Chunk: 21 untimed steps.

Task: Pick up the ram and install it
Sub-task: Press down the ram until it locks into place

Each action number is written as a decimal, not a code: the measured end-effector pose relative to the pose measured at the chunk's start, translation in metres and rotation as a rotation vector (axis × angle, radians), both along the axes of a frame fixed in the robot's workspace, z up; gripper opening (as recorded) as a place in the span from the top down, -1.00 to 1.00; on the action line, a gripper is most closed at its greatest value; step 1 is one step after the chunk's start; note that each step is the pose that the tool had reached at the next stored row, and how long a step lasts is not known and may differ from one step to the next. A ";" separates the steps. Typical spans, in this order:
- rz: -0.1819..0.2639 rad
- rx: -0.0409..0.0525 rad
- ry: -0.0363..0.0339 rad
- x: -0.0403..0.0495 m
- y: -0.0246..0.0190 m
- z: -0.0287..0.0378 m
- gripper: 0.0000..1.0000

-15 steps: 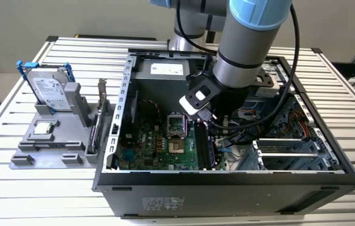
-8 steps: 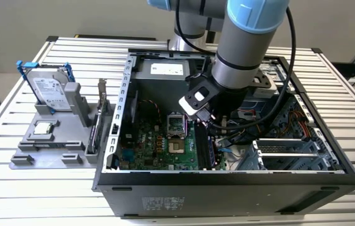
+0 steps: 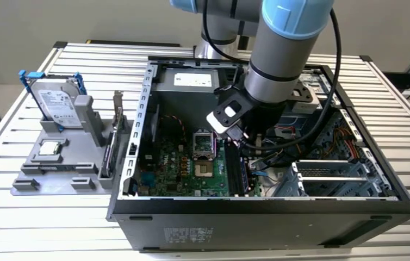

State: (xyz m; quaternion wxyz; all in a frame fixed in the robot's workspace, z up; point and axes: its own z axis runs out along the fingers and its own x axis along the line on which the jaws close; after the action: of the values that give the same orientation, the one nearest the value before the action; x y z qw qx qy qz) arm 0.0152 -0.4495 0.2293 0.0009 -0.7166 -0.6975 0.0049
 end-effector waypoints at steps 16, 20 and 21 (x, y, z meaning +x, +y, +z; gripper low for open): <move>0.000 0.0022 0.0000 0.0000 0.0000 -0.0040 1.00; 0.000 0.0021 0.0000 0.0000 0.0000 -0.0048 1.00; 0.000 0.0020 0.0001 0.0000 0.0000 -0.0051 1.00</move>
State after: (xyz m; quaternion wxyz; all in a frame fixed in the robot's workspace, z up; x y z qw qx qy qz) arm 0.0152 -0.4496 0.2242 0.0017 -0.7166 -0.6975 0.0043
